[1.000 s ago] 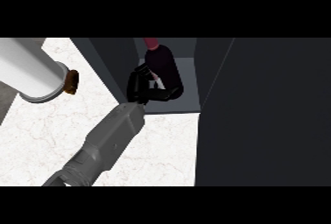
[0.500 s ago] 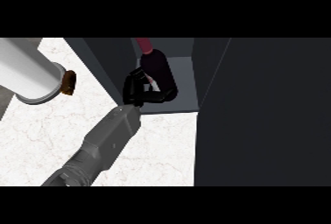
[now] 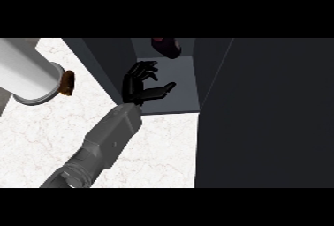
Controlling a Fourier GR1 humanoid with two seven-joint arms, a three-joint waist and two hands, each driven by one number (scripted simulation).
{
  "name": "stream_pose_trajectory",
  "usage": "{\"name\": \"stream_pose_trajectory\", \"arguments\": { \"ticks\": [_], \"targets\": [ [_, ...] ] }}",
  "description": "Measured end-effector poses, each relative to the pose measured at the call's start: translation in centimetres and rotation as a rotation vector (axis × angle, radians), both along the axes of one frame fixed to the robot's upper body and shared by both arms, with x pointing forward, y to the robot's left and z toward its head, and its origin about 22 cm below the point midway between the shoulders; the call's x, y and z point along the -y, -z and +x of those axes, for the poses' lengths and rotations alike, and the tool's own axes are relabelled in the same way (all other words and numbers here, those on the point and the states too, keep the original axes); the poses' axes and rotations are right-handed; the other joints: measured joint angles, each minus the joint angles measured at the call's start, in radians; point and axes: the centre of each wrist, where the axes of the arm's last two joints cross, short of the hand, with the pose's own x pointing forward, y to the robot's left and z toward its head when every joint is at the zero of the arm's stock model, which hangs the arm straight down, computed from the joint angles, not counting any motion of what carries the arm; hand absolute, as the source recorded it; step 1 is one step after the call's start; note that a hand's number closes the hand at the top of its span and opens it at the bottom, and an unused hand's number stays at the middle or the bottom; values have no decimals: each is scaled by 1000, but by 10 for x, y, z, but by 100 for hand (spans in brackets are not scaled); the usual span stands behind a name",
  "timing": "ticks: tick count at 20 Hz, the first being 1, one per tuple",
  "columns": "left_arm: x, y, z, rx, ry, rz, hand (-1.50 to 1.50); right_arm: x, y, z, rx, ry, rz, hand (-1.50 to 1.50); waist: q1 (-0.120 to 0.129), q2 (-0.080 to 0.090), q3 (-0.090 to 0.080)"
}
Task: Pick up the wine, place it into the cabinet and close the cabinet
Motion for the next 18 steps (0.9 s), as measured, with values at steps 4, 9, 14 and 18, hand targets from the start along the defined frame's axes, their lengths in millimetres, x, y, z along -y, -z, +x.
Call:
{"name": "stream_pose_trajectory", "arguments": {
  "ticks": [4,9,14,18],
  "targets": [
    [1,0,-1,58,26,-4,-150,2,4,2,1,6,3,-150,4,3,-3],
    [7,-2,-3,101,74,-5,-150,6,0,2,1,22,-9,-150,20,0,-6],
    [14,-3,-8,115,99,3,-150,8,2,-2,-5,34,-11,-150,39,-8,-4],
    [20,-3,-18,120,139,1,-150,5,1,-4,-9,38,-11,-150,59,-20,0]
  ]
}}
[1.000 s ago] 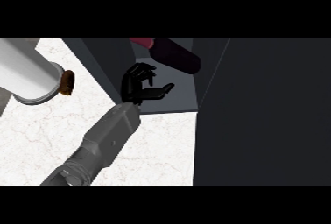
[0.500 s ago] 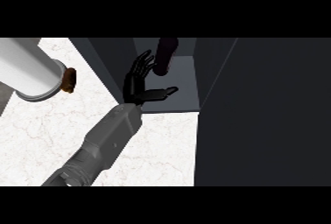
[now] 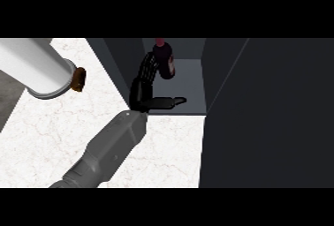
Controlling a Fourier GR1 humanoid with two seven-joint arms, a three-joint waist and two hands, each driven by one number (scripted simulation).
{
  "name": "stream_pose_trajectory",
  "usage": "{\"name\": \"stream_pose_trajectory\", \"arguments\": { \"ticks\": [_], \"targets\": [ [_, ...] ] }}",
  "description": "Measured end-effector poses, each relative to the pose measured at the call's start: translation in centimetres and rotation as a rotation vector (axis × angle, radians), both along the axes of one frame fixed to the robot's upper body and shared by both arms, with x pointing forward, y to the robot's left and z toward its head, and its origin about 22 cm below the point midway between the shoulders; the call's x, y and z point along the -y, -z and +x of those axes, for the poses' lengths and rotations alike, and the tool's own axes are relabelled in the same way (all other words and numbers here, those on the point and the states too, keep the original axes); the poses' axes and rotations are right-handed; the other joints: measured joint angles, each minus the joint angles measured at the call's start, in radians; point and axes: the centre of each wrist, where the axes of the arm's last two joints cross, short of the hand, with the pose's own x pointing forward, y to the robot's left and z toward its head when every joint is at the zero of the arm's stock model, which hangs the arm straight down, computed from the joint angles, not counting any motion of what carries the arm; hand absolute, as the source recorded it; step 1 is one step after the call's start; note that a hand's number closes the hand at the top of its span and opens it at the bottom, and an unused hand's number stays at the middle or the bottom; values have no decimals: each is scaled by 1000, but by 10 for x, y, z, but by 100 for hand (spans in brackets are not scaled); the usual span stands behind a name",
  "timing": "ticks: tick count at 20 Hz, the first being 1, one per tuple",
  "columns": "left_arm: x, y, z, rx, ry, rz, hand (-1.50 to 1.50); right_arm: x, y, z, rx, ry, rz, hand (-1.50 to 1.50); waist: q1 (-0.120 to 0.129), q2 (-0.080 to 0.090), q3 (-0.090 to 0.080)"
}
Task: Pick up the wine, place it into the cabinet and close the cabinet
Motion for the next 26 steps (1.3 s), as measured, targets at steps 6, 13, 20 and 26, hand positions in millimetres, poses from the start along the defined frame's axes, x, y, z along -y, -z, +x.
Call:
{"name": "stream_pose_trajectory", "arguments": {
  "ticks": [6,13,20,26],
  "targets": [
    [-4,-8,-25,11,105,18,-150,2,-3,-2,-11,3,-11,-150,24,-12,5],
    [-29,-36,-74,50,156,19,-150,-4,-11,-7,1,-4,-1,-150,25,-14,8],
    [-43,-73,-133,61,158,9,-150,-8,-11,-5,10,-18,-21,150,12,-9,8],
    [-64,-84,-170,70,132,-3,-150,-7,-18,-10,4,-107,-142,150,8,-7,8]
  ]
}}
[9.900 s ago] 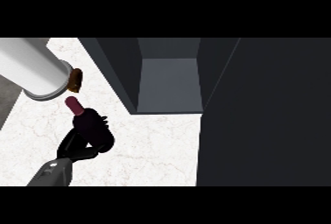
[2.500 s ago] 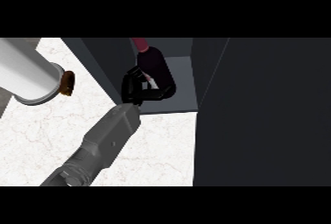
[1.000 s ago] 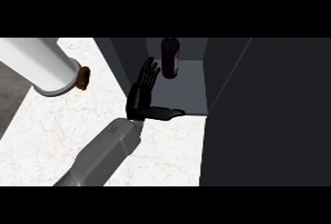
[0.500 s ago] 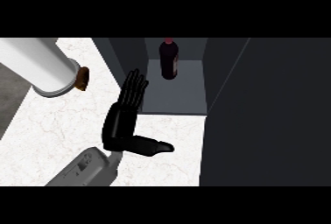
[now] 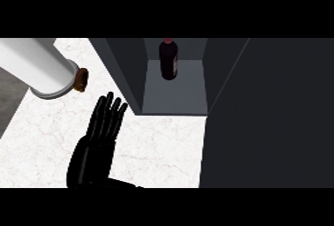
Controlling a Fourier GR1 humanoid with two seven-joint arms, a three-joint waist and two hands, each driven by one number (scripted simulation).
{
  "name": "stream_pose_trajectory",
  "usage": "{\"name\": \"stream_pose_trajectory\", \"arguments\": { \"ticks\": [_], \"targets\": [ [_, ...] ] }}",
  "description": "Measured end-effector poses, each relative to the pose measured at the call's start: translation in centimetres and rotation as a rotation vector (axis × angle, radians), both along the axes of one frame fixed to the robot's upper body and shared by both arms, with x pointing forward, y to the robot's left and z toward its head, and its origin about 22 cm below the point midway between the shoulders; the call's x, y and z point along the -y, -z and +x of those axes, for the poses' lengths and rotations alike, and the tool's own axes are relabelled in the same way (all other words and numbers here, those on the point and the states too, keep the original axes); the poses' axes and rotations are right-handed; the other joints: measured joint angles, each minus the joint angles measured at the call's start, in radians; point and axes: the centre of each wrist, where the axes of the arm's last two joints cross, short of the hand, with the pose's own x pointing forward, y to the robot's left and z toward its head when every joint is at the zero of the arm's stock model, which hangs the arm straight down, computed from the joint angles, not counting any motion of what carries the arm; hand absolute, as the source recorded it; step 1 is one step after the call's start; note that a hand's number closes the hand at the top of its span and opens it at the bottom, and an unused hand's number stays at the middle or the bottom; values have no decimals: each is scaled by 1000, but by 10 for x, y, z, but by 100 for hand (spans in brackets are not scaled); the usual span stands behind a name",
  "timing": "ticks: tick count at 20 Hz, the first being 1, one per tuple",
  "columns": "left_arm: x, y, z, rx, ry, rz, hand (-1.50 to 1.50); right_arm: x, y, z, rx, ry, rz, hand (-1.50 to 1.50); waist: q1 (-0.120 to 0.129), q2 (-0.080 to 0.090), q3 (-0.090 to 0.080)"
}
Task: Pick up the wine, place it into the cabinet and close the cabinet
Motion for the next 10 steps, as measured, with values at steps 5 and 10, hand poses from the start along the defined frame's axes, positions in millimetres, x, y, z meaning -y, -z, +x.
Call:
{"name": "stream_pose_trajectory", "arguments": {
  "ticks": [5,10],
  "targets": [
    [-22,-5,-26,8,-68,18,-150,-7,-5,-11,-32,-160,-111,150,4,-1,0],
    [-59,-15,-42,20,-135,24,-150,-18,0,-16,-114,-248,-129,150,5,0,-1]
  ]
}}
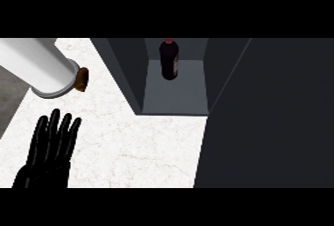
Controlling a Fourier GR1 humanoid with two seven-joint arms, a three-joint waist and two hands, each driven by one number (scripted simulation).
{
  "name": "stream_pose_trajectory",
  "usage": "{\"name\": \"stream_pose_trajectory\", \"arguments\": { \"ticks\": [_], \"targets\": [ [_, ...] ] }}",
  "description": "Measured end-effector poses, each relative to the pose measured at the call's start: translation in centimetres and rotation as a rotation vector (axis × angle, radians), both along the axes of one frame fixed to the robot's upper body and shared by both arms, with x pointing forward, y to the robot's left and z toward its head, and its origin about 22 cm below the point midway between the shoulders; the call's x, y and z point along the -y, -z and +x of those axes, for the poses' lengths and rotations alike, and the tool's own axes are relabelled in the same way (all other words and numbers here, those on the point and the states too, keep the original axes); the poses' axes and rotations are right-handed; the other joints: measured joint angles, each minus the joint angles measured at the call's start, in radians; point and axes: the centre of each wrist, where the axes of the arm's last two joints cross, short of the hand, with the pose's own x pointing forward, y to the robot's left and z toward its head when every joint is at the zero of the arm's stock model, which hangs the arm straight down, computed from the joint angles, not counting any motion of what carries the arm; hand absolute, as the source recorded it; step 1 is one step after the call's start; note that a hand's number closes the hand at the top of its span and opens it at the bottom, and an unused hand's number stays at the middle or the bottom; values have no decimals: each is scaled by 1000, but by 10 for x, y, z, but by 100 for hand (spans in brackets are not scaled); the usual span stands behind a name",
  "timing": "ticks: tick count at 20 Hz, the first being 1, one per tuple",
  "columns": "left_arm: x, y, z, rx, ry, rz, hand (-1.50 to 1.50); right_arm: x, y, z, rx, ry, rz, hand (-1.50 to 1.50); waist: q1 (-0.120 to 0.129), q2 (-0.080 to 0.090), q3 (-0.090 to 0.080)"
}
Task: Pick up the wine, place it into the cabinet and close the cabinet
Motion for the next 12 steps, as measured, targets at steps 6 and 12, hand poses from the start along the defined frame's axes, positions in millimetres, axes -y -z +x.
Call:
{"name": "stream_pose_trajectory", "arguments": {
  "ticks": [6,12],
  "targets": [
    [-37,-8,-22,6,-50,-8,-150,-32,4,-8,-79,-126,70,150,1,-1,0],
    [-75,-17,-37,15,-72,-6,-150,-71,-10,-19,-84,-181,90,150,2,-2,-1]
  ]
}}
